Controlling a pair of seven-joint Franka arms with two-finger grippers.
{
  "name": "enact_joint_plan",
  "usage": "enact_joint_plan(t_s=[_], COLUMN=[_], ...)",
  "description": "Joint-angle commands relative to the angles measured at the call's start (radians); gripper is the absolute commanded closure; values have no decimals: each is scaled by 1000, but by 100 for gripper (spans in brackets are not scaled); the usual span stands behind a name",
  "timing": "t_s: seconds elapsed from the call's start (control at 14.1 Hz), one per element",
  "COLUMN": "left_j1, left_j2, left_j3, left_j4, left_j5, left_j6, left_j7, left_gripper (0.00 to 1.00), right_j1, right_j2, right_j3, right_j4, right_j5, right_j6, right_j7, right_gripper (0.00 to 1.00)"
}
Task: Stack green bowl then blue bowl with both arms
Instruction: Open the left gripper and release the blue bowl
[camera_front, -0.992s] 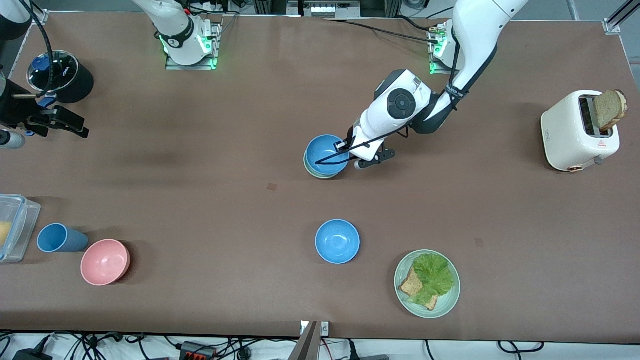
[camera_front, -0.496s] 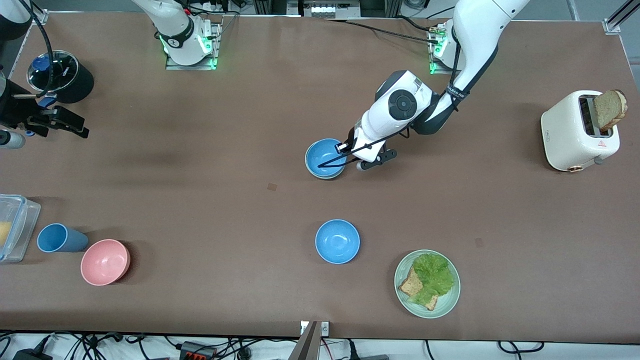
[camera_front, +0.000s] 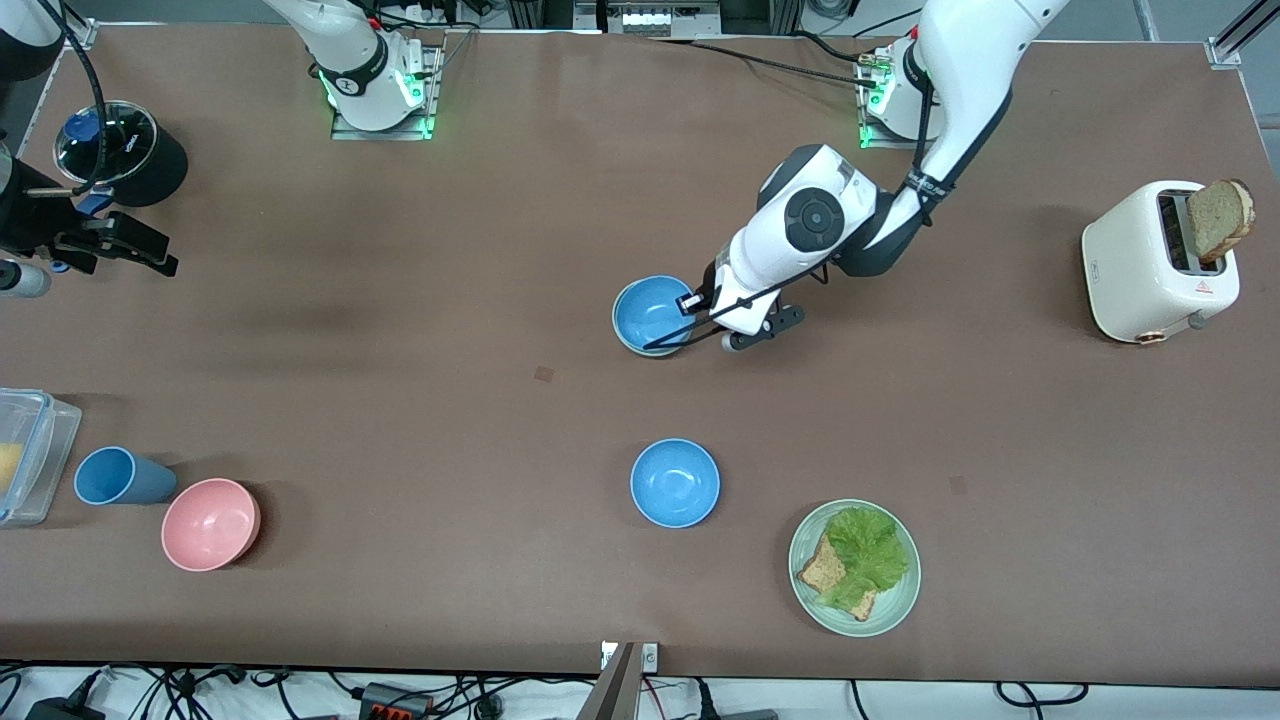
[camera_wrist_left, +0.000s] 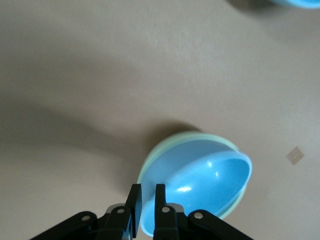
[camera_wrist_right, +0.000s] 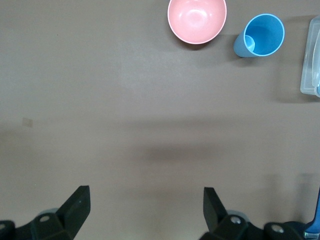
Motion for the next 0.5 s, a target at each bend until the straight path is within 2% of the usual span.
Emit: enact_joint_plan(t_s=[0.0, 0.21, 0.42], left_j1=[24, 47, 118], left_j2=[-17, -20, -43], left_j3=[-1, -1, -7], left_j4=[50, 91, 110], left_j5=[29, 29, 29], left_j6=[-90, -164, -251], left_j7=[-17, -10, 124], left_gripper=[82, 82, 81], right_j1=[-6, -5, -3], right_j2=[-21, -21, -28], right_j3=[7, 7, 8], right_j4=[-13, -14, -13], right_j5=[-13, -13, -13], right_j6=[7, 6, 3], right_j7=[-6, -8, -8], right_gripper=[0, 0, 0])
